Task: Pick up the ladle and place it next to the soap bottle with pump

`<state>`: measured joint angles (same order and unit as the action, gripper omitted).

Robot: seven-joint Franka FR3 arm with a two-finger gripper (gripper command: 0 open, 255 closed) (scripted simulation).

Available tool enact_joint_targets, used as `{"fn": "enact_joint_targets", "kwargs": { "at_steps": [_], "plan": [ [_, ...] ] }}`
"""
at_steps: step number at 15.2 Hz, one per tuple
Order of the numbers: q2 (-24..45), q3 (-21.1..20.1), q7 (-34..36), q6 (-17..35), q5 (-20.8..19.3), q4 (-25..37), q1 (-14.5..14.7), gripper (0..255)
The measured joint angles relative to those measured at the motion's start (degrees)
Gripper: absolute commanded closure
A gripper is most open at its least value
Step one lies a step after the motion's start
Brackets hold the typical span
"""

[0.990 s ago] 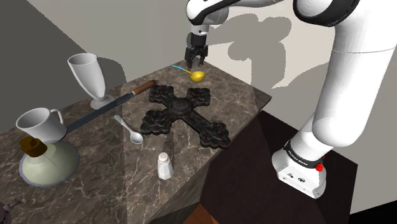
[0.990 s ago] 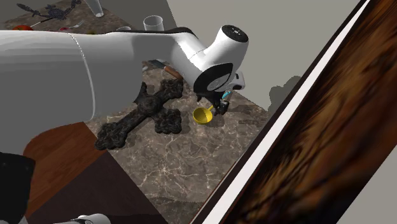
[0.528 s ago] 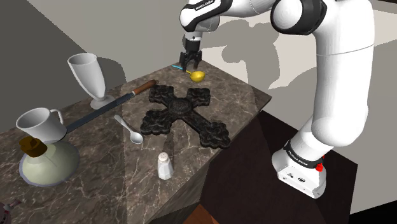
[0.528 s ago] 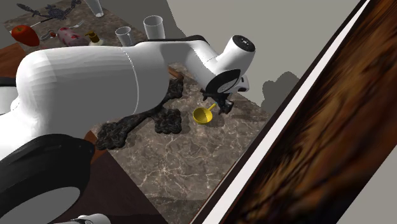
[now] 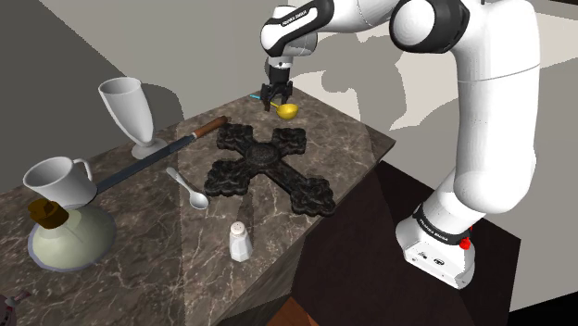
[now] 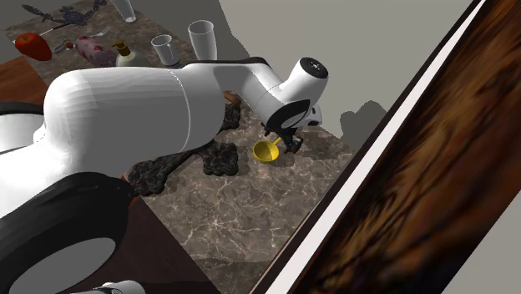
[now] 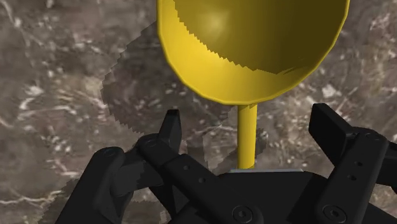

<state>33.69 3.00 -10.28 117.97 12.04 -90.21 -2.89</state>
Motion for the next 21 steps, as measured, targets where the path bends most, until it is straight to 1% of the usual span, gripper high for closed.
{"fn": "enact_joint_targets", "kwargs": {
  "at_steps": [3, 4, 14, 21],
  "plan": [
    [0.06, -0.01, 0.0, 0.06, 0.01, 0.02, 0.01, 0],
    [0.06, -0.01, 0.0, 0.06, 0.01, 0.02, 0.01, 255],
    [0.01, -0.02, 0.01, 0.07, 0.02, 0.01, 0.02, 255],
    [-1.94, 0.17, 0.6, -3.37, -0.37, 1.5, 0.01, 255]
  ]
}}
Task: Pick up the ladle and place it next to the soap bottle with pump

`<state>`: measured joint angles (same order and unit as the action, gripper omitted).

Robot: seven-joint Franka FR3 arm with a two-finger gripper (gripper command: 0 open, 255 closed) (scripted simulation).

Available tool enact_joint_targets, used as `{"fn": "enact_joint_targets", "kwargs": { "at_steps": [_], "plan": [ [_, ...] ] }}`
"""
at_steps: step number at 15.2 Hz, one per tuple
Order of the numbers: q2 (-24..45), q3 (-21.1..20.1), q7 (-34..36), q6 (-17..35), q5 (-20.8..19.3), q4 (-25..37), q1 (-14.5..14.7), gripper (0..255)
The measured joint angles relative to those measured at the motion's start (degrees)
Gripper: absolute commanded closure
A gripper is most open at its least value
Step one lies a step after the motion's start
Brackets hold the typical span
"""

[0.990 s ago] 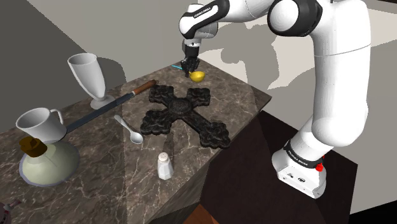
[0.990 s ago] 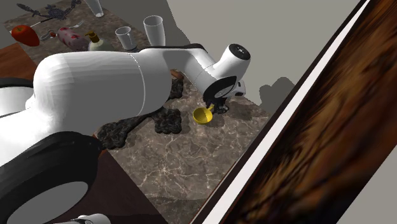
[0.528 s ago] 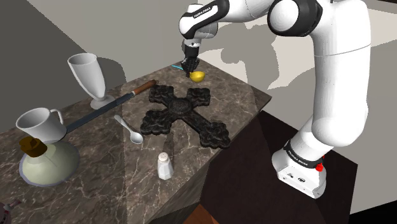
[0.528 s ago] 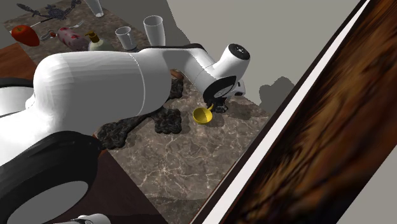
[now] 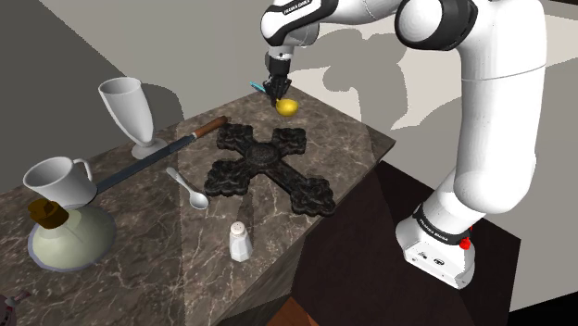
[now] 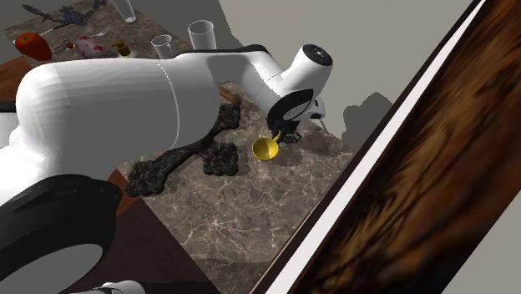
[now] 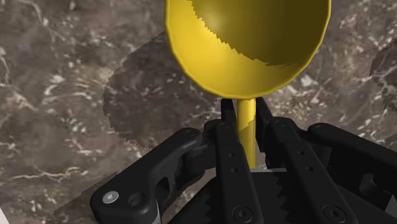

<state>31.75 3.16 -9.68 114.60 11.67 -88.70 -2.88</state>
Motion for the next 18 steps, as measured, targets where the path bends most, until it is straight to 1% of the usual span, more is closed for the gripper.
{"fn": "enact_joint_targets", "kwargs": {
  "at_steps": [7, 18],
  "plan": [
    [-2.27, 0.17, 0.72, -4.16, -0.4, 1.95, -0.01, 255],
    [-4.62, 0.33, 1.91, -11.34, -0.9, 6.86, -0.1, 255]
  ]
}}
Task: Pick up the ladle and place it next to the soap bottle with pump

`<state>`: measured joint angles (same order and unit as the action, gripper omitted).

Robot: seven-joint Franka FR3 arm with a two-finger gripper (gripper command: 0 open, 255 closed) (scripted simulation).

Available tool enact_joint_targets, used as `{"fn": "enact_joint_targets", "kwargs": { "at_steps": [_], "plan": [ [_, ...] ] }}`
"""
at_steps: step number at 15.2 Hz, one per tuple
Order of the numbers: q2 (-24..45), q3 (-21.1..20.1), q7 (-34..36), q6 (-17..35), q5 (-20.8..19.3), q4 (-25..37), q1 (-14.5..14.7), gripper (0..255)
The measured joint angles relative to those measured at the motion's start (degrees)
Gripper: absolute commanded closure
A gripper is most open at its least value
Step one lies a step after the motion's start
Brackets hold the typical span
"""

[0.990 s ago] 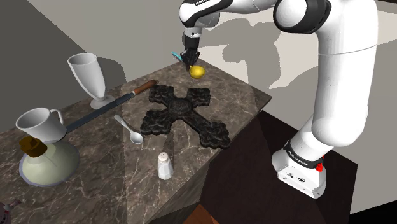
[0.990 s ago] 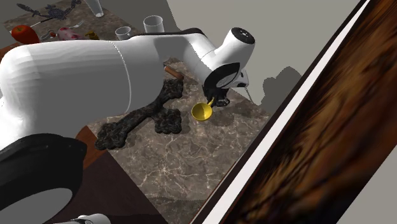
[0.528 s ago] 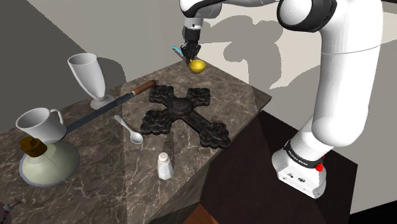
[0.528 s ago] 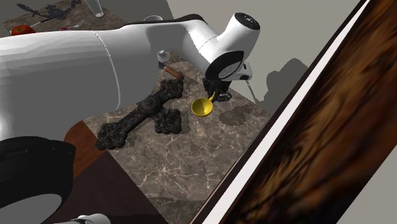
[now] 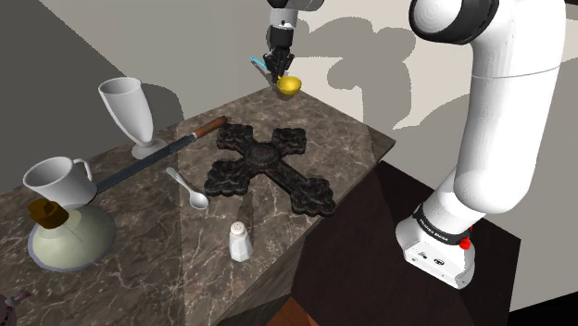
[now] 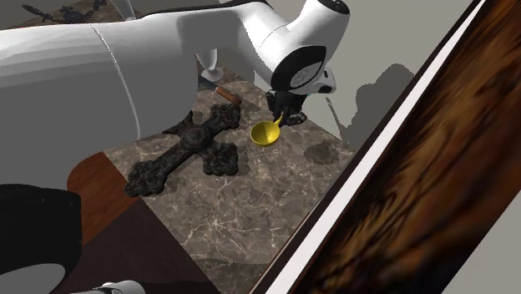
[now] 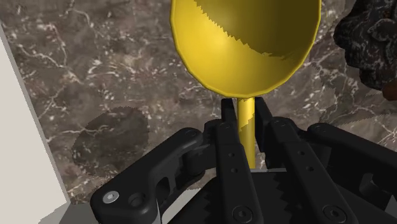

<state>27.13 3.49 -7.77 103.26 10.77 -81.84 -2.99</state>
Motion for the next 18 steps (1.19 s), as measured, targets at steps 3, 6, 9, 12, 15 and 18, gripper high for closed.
{"fn": "enact_joint_targets", "kwargs": {
  "at_steps": [3, 6, 9, 12, 15, 18],
  "plan": [
    [-0.06, -0.01, 0.41, -2.15, -0.1, 2.13, 0.0, 255],
    [-0.17, 0.05, 0.65, -4.58, -0.18, 4.45, -0.17, 255],
    [-0.35, 0.04, 1.03, -6.71, -0.24, 6.44, -0.2, 255],
    [-0.46, 0.04, 1.41, -8.93, -0.3, 8.59, -0.24, 255],
    [-0.09, 0.02, 1.8, -11.5, -0.32, 11.57, -0.34, 255],
    [0.09, 0.05, 1.96, -13.74, -0.32, 13.98, -0.56, 255]
  ]
}}
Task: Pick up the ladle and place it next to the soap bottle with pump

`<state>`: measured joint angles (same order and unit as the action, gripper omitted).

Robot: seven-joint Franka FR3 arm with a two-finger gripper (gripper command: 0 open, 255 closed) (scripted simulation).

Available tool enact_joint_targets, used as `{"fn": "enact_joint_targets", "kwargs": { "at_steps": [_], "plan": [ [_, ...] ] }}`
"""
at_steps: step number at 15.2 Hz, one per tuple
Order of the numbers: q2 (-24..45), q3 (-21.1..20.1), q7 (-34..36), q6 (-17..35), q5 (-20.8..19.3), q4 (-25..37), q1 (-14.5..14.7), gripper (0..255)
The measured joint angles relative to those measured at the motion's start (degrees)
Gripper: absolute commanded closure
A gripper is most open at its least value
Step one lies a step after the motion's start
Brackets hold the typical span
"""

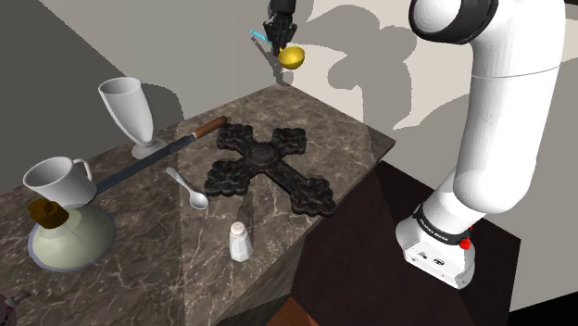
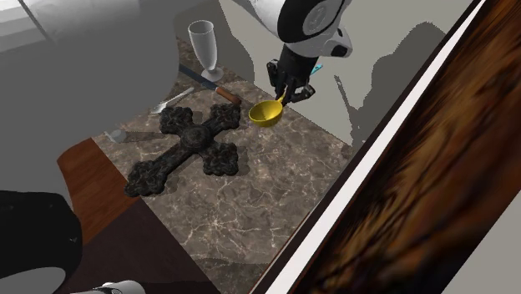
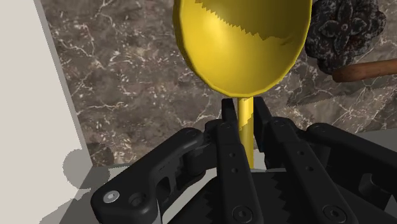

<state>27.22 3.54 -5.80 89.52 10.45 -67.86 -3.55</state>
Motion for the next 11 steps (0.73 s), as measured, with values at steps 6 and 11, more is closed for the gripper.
{"fn": "enact_joint_targets", "kwargs": {
  "at_steps": [6, 11],
  "plan": [
    [-2.7, -0.6, 2.46, -0.65, -0.17, -1.71, 1.82, 255],
    [-8.71, -2.18, 7.21, 3.46, -0.5, -10.97, 5.84, 255]
  ]
}}
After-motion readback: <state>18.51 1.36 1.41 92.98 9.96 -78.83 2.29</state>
